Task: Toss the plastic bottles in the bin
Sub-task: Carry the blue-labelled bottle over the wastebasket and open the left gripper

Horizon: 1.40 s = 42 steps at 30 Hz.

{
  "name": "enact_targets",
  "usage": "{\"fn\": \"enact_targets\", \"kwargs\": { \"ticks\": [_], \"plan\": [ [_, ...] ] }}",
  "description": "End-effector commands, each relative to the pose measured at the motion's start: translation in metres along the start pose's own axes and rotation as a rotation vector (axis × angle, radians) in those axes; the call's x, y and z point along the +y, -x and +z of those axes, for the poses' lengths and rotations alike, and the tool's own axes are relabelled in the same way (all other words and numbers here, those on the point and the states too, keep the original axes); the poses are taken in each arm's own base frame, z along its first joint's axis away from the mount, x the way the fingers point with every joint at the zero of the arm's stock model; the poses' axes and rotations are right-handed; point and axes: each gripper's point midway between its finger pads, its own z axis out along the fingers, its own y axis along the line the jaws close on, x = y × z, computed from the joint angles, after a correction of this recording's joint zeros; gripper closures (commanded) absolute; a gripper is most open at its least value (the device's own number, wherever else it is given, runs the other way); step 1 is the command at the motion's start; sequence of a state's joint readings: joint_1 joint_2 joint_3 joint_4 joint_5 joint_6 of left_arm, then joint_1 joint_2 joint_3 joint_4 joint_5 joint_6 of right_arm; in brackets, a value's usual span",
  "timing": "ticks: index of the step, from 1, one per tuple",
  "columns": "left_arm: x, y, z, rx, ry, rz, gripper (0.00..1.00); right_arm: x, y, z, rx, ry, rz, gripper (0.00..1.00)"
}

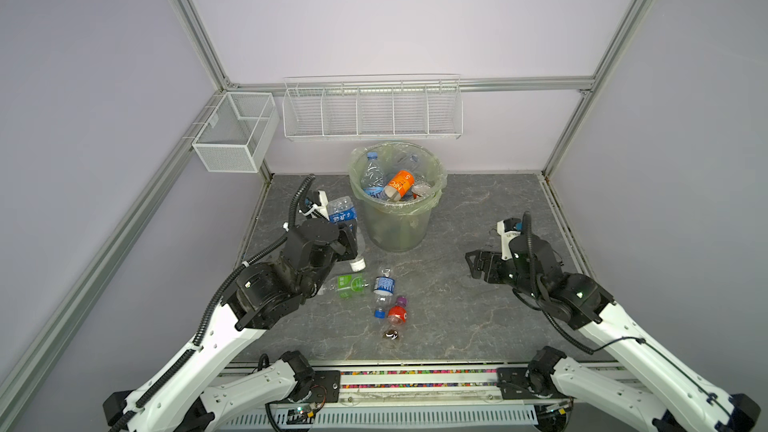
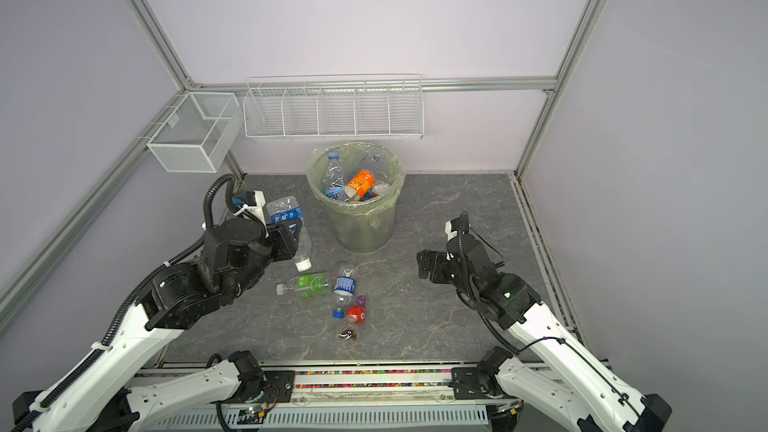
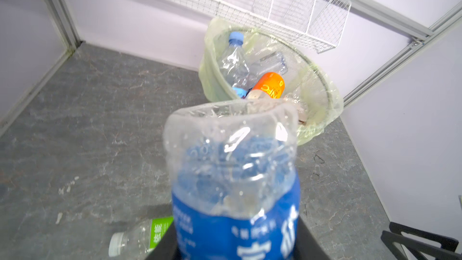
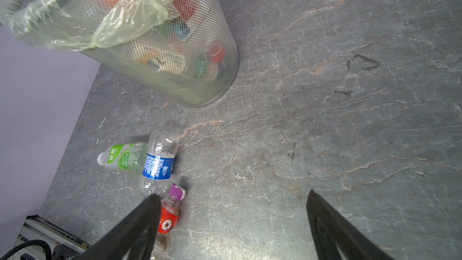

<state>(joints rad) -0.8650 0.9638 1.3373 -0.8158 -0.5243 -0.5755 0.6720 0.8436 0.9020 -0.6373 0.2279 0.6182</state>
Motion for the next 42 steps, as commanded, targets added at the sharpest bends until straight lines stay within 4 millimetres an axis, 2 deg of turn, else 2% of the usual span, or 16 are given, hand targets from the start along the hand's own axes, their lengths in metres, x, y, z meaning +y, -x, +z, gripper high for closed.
{"fn": "enact_targets", "kwargs": {
  "ticks": [1, 4, 9, 21, 26, 32, 35, 36, 37, 38, 39, 42],
  "plan": [
    [-0.014, 0.036, -0.006, -0.088, -0.008, 0.104, 1.00, -0.016, -0.015, 0.002, 0.022, -0.048, 0.008, 0.05],
    [-0.034, 0.054, 0.000, -0.088, -0.039, 0.175, 1.00, -0.019, -0.016, -0.001, 0.017, -0.055, 0.010, 0.05],
    [-0.059, 0.072, 0.022, -0.074, -0.042, 0.255, 1.00, -0.021, -0.015, -0.005, 0.009, -0.060, 0.009, 0.05],
    [-0.091, 0.103, 0.082, -0.044, -0.060, 0.308, 1.00, -0.027, -0.016, -0.015, -0.007, -0.070, 0.009, 0.05],
    [-0.100, 0.098, 0.117, 0.008, -0.033, 0.346, 1.00, -0.028, -0.015, -0.018, -0.015, -0.069, 0.014, 0.05],
    [-0.110, 0.077, 0.167, 0.083, -0.038, 0.376, 1.00, -0.029, -0.015, -0.021, -0.021, -0.067, 0.016, 0.05],
    [-0.114, 0.072, 0.187, 0.113, -0.061, 0.372, 0.98, -0.028, -0.013, -0.023, -0.022, -0.067, 0.011, 0.05],
    [-0.114, 0.069, 0.195, 0.131, -0.066, 0.371, 0.92, -0.028, -0.013, -0.024, -0.022, -0.068, 0.009, 0.05],
    [-0.115, 0.064, 0.200, 0.154, -0.074, 0.367, 0.75, -0.028, -0.012, -0.024, -0.025, -0.066, 0.009, 0.05],
    [-0.113, 0.057, 0.206, 0.191, -0.073, 0.361, 0.30, -0.027, -0.011, -0.025, -0.027, -0.065, 0.010, 0.05],
    [-0.108, 0.054, 0.209, 0.213, -0.043, 0.354, 0.08, -0.027, -0.010, -0.026, -0.029, -0.065, 0.010, 0.05],
    [-0.105, 0.050, 0.208, 0.232, -0.030, 0.351, 0.00, -0.028, -0.010, -0.027, -0.033, -0.067, 0.011, 0.04]
  ]
}}
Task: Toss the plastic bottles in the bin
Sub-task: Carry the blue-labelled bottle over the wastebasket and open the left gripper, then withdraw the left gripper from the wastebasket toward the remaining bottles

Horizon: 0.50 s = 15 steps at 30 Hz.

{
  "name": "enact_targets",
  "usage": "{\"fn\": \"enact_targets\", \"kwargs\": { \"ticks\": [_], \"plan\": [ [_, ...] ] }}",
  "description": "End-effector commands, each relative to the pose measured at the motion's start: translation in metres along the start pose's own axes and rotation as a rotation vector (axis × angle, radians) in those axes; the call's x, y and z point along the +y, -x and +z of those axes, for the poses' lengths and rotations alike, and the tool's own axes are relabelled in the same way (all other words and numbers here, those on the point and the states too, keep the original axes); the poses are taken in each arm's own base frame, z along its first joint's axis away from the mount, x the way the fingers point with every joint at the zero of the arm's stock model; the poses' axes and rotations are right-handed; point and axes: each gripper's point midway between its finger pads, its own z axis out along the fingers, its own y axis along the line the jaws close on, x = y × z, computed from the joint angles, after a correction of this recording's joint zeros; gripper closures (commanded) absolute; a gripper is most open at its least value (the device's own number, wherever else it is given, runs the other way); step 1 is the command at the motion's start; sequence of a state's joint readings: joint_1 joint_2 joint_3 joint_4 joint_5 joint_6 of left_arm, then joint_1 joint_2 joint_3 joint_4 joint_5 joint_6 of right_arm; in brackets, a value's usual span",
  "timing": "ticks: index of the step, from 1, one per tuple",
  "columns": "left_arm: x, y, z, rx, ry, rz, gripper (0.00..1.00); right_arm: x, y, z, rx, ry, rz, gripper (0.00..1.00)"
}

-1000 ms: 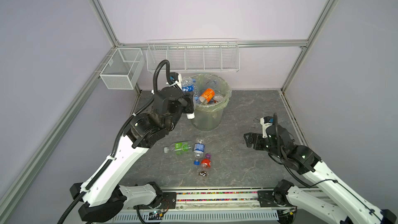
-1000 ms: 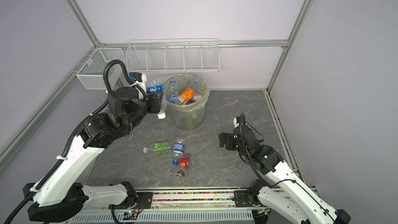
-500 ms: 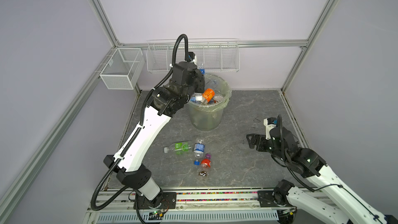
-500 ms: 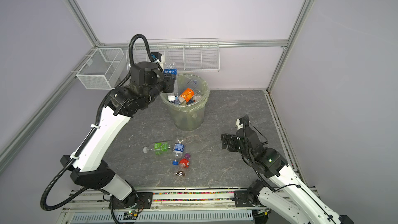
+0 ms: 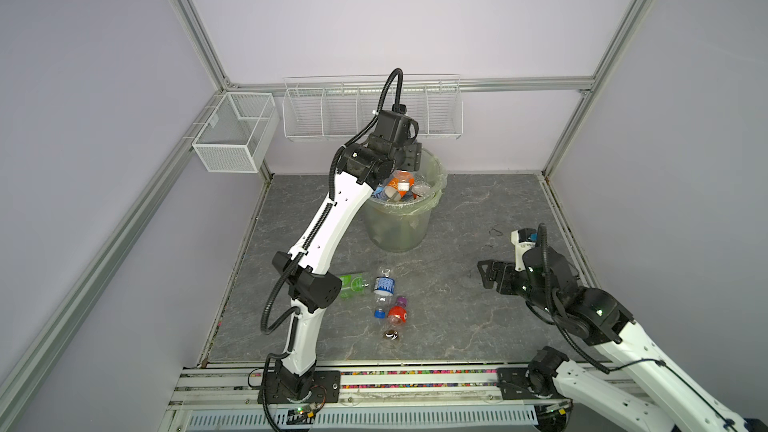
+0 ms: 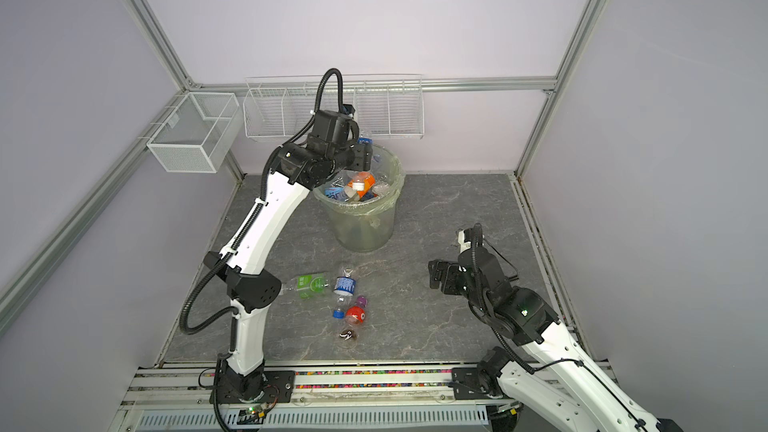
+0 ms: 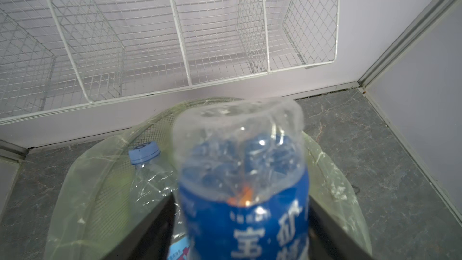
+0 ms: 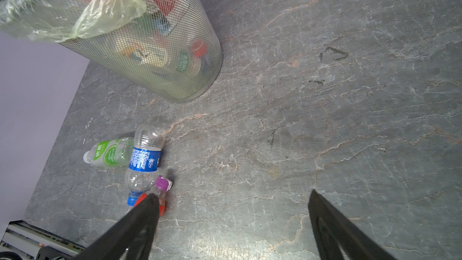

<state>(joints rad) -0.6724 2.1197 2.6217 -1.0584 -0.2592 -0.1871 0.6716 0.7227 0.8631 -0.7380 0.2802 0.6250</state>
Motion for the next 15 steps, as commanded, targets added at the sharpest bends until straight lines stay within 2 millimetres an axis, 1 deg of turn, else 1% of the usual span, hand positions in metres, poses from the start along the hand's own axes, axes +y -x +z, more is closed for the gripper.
{"fn": "enact_targets", "kwargs": {
  "ticks": [1, 3, 8, 12, 15],
  "plan": [
    [0.003, -0.009, -0.022, 0.056, -0.017, -0.004, 0.01, -0.004, 0.003, -0.005, -0.018, -0.016, 0.009, 0.04],
    [0.003, -0.002, -0.033, 0.025, -0.034, -0.017, 0.01, -0.003, 0.003, -0.005, -0.016, -0.013, 0.011, 0.04],
    [0.010, 0.013, -0.062, -0.033, -0.034, -0.022, 0.01, 0.001, 0.003, -0.001, -0.005, 0.001, 0.023, 0.04],
    [0.013, 0.019, -0.082, -0.060, -0.041, -0.032, 0.01, 0.002, 0.003, -0.001, -0.007, 0.007, 0.029, 0.04],
    [0.016, 0.020, -0.096, -0.079, -0.049, -0.043, 0.01, 0.002, 0.003, -0.002, -0.007, 0.007, 0.031, 0.05]
  ]
}}
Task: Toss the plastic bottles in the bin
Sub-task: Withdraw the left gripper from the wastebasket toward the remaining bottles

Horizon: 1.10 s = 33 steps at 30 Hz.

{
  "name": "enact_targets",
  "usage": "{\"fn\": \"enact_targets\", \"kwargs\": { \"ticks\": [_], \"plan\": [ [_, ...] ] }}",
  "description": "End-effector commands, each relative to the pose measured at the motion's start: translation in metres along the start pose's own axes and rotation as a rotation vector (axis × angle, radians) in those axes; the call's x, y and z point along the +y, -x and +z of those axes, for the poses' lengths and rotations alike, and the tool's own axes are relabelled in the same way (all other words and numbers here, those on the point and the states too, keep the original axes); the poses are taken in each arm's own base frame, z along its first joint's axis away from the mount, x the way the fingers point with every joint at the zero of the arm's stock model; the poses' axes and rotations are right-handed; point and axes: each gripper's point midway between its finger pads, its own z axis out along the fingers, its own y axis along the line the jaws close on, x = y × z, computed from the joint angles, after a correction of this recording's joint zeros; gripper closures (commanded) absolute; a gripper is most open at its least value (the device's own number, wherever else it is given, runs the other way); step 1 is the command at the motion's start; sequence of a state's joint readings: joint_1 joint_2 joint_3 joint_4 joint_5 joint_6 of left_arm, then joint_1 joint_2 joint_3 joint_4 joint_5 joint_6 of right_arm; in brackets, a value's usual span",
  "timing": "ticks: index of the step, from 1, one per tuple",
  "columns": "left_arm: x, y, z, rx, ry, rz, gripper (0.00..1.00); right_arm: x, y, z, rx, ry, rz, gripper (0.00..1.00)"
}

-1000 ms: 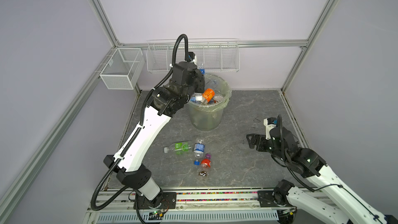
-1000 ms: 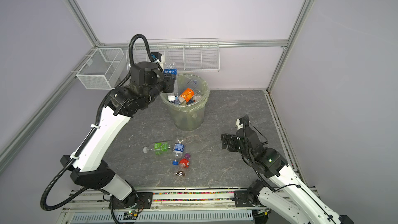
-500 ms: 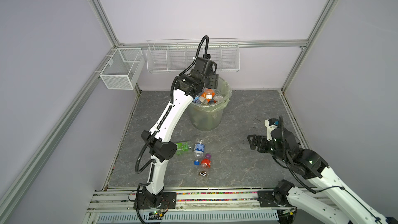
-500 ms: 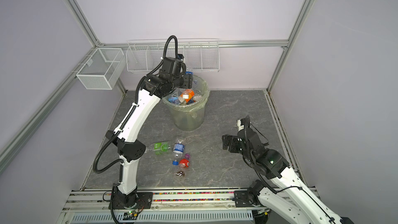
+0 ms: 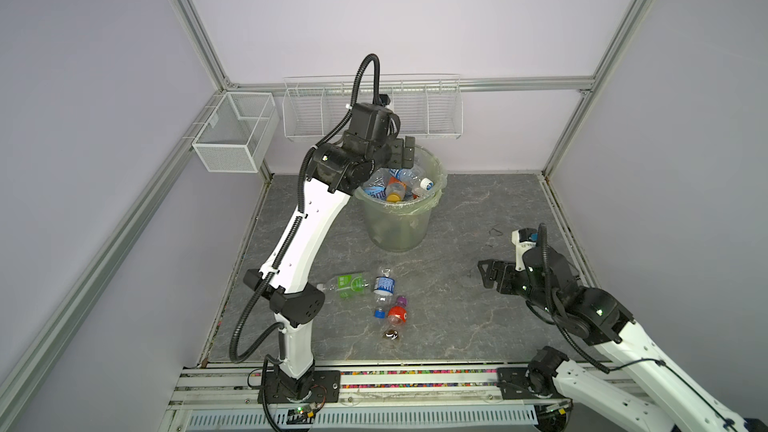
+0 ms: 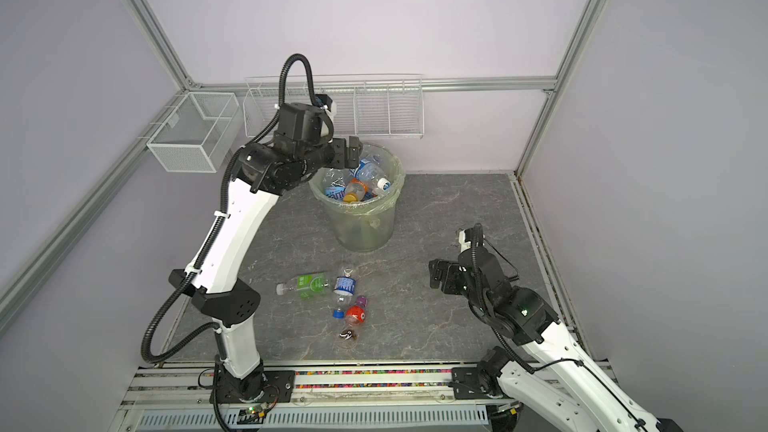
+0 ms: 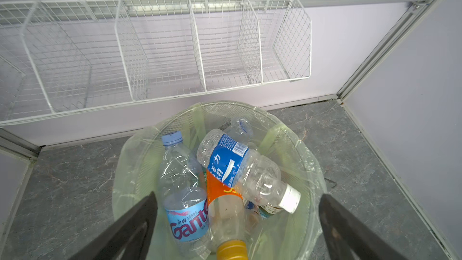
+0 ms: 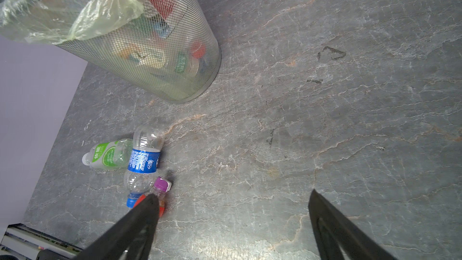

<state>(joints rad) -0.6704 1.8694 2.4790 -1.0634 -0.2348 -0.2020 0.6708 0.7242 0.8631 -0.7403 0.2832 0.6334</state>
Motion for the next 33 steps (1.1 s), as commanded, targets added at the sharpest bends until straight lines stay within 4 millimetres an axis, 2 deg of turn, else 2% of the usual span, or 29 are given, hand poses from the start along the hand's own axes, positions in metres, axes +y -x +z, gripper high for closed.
{"fn": "enact_targets", "kwargs": {
  "ticks": [1, 8, 16, 27, 33],
  "plan": [
    [0.002, -0.005, -0.011, 0.004, -0.006, -0.007, 0.01, 0.003, 0.003, -0.003, -0.008, 0.014, 0.023, 0.05],
    [0.010, -0.011, -0.044, -0.032, -0.028, -0.060, 0.01, 0.004, -0.003, 0.001, 0.020, 0.018, 0.021, 0.03],
    [0.032, -0.047, -0.080, -0.064, -0.007, -0.130, 0.01, 0.007, -0.017, 0.010, 0.072, 0.043, 0.036, 0.00],
    [0.059, -0.135, -0.093, 0.030, 0.021, -0.214, 0.01, 0.015, -0.043, 0.025, 0.150, 0.093, 0.086, 0.00],
    [0.075, -0.181, -0.094, 0.085, 0.053, -0.269, 0.01, 0.026, -0.065, 0.039, 0.198, 0.108, 0.083, 0.00]
  ]
}}
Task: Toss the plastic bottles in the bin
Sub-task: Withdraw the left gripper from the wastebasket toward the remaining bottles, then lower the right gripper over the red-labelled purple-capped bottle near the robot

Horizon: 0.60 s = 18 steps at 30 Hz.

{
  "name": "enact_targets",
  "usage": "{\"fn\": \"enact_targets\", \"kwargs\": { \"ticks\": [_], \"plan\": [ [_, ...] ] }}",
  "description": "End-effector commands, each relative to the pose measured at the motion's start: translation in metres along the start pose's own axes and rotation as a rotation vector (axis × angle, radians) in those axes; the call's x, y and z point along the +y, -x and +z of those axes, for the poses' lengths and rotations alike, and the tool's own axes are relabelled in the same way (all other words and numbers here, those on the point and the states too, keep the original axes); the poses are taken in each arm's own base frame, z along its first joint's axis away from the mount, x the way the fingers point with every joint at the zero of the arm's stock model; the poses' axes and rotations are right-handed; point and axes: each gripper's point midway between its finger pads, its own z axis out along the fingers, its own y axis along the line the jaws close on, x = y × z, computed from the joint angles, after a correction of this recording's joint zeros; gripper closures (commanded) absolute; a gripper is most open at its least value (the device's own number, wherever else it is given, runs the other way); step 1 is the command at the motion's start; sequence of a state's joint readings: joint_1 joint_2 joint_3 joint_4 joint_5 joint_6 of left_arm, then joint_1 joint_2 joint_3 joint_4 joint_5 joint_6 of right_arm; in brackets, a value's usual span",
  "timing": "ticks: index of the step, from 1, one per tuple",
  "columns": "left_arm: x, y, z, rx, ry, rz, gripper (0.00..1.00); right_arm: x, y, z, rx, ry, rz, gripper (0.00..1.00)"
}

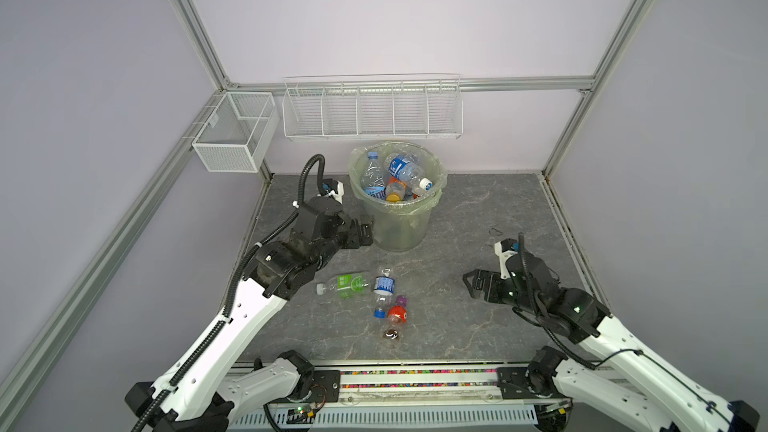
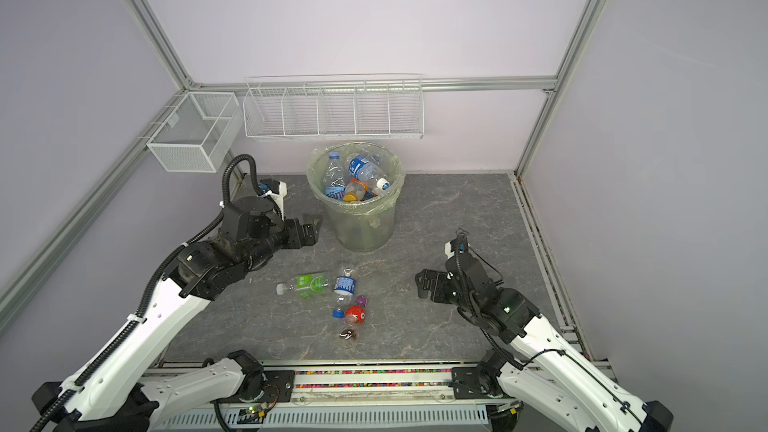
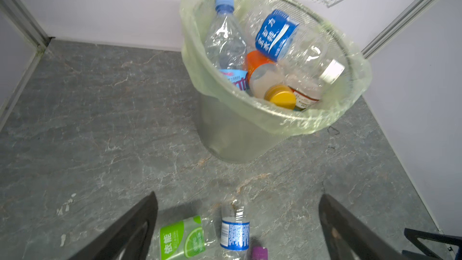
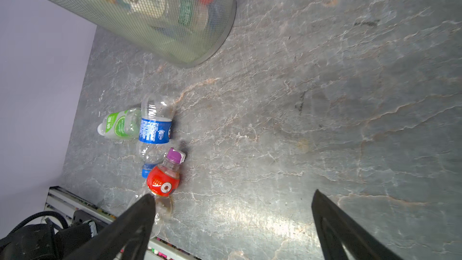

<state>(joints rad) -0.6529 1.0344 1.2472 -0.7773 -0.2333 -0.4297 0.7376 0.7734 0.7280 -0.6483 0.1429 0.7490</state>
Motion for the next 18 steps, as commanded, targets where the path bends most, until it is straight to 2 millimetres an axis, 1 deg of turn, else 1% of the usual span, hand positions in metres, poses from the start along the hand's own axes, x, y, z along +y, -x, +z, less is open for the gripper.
{"fn": "enact_targets", "kwargs": {
  "ticks": [1, 4, 8, 11, 14, 18],
  "plan": [
    [0.010, -0.011, -0.003, -0.005, 0.002, -0.070, 0.01, 0.009, -0.009, 0.012, 0.018, 0.018, 0.016, 0.00],
    [0.022, -0.032, 0.002, 0.026, 0.013, -0.104, 0.01, 0.017, -0.019, 0.020, 0.042, 0.015, -0.007, 0.00],
    [0.048, -0.066, 0.017, 0.103, 0.036, -0.207, 0.01, 0.029, -0.034, 0.033, 0.076, 0.012, -0.031, 0.01],
    [0.064, -0.086, 0.021, 0.127, 0.048, -0.273, 0.01, 0.040, -0.048, 0.043, 0.107, 0.011, -0.055, 0.01],
    [0.075, -0.101, 0.020, 0.138, 0.071, -0.299, 0.01, 0.050, -0.061, 0.053, 0.137, 0.006, -0.079, 0.01],
    [0.085, -0.120, 0.023, 0.167, 0.082, -0.341, 0.01, 0.067, -0.079, 0.066, 0.175, 0.014, -0.109, 0.01]
  ]
}}
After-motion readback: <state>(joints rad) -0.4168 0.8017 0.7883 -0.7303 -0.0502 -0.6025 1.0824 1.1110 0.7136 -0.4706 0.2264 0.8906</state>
